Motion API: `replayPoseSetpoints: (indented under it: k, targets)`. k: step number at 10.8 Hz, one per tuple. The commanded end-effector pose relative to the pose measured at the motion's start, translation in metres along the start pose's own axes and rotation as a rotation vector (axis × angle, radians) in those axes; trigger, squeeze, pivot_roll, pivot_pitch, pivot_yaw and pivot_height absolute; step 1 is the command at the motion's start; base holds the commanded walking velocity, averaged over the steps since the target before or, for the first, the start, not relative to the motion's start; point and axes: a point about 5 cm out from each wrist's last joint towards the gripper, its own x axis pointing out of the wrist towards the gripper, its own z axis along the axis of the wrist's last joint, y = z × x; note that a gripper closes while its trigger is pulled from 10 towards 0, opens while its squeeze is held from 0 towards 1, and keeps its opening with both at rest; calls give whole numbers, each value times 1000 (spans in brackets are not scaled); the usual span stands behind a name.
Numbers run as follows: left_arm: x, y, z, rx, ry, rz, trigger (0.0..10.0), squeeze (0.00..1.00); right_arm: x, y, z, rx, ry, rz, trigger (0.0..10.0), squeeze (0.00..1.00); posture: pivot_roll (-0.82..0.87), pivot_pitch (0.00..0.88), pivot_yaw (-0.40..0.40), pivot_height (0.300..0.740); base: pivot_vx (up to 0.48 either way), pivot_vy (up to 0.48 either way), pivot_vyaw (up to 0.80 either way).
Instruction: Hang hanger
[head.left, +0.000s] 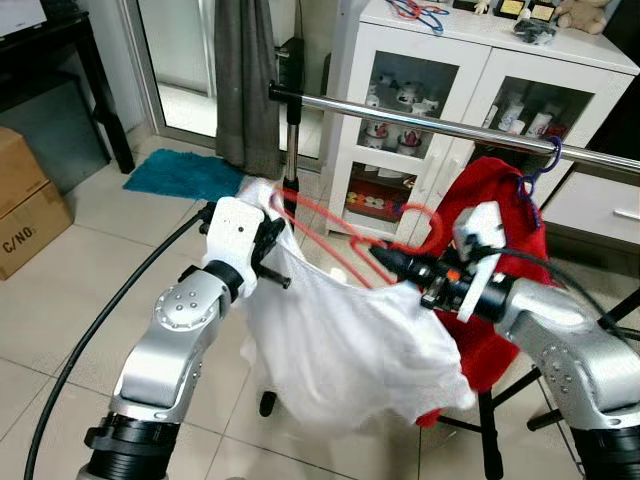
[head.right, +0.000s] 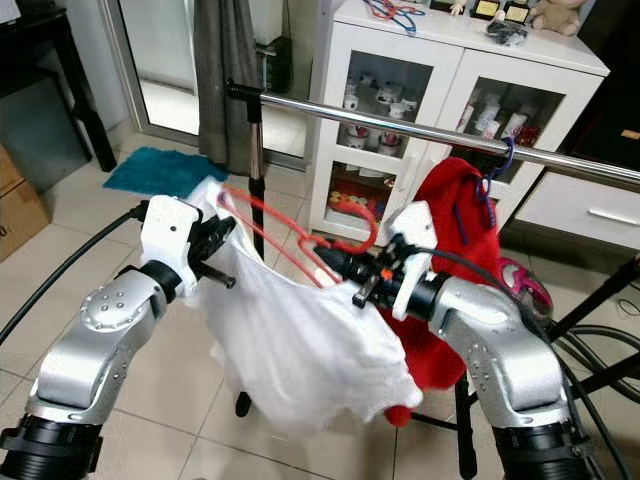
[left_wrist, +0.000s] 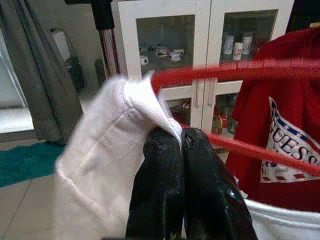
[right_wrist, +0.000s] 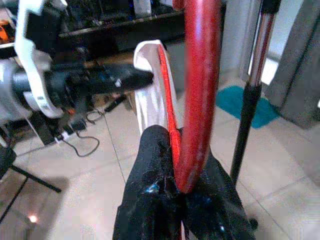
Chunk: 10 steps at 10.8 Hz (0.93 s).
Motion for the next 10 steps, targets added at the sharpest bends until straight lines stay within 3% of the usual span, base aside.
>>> replayPoseSetpoints:
  k: [1, 2, 6, 8, 10]
  targets:
    - [-2, 0, 4, 5, -9, -8, 0, 0, -1, -3, 3, -27, 20, -15, 10000, 0, -49, 0, -85, 740, 0, 0, 0]
    - [-4, 2, 4, 15, 7, -8, 0, 0, -2, -4, -8, -84, 112, -20, 10000, 0, -47, 0, -82, 740, 0, 0, 0]
    - [2, 15, 5, 125, 58, -6, 0, 0, -5, 7, -11, -124, 157, 94, 10000, 0, -54, 0, -73, 740, 0, 0, 0]
    - [13, 17, 15, 219, 24, -73, 0, 0, -5, 18, -12, -128, 170, 182, 10000, 0, -56, 0, -77, 740, 0, 0, 0]
    - [18, 10, 22, 242, 5, -175, 0, 0, -4, 17, -15, -134, 190, 168, 10000, 0, -57, 0, -77, 740, 0, 0, 0]
